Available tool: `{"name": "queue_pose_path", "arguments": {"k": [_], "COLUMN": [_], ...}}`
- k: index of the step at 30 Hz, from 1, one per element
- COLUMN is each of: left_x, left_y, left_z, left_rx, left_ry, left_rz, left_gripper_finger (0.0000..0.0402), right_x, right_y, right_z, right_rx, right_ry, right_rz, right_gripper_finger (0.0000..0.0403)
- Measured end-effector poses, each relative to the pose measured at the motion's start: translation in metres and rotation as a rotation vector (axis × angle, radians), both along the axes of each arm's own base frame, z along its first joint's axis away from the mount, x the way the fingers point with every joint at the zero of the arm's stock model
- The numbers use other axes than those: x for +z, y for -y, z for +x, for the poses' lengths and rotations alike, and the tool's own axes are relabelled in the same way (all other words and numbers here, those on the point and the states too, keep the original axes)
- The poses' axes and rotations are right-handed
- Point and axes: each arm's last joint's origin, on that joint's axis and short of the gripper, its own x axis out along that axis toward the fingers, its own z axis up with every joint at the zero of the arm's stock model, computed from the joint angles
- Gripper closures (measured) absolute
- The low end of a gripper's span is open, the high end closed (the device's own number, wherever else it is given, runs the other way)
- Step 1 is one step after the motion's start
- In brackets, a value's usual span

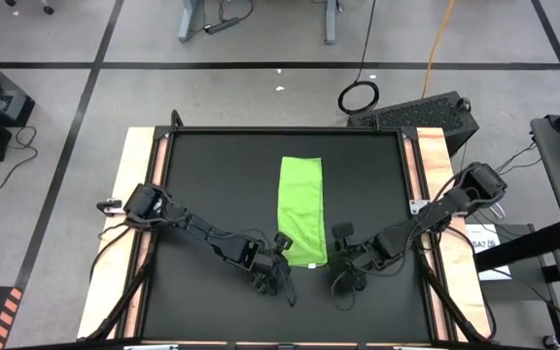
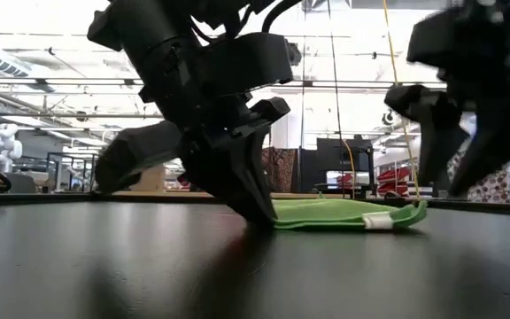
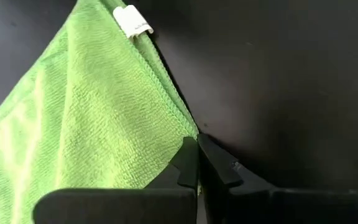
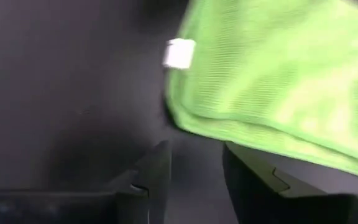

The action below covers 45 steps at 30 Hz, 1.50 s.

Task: Roll towel
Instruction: Fold green microfiber towel

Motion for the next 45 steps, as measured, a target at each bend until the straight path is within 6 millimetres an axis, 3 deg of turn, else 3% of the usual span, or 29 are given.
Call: {"name": "queue_pose_path", "arguments": {"k": [6, 16, 25, 32, 45], "left_x": [0.000, 0.000, -0.001, -0.001, -0.001], "left_y": [0.004, 0.009, 0.009, 0.009, 0.008], "left_z": [-0.005, -0.010, -0.011, -0.011, -0.011], "left_rx": [-0.028, -0.050, -0.056, -0.059, -0.075], "left_ry": [-0.043, -0.085, -0.095, -0.096, -0.110], "left_rz": [-0.027, -0.030, -0.033, -0.036, -0.033], "left_gripper_finger": [0.0399, 0.0400, 0.0400, 0.0400, 0.0400], "right_x": [0.017, -0.006, -0.036, -0.038, -0.035], "right_y": [0.018, 0.047, 0.071, 0.075, 0.063], "right_z": [-0.001, 0.029, 0.045, 0.049, 0.046], "right_rx": [-0.101, 0.022, 0.051, 0.061, 0.120], "right_ry": [0.108, 0.046, -0.061, -0.050, -0.046], "right_rz": [-0.171, -0.326, -0.323, -0.333, -0.343], "right_gripper_finger": [0.0266, 0.0271, 0.0309, 0.0331, 0.0329]}}
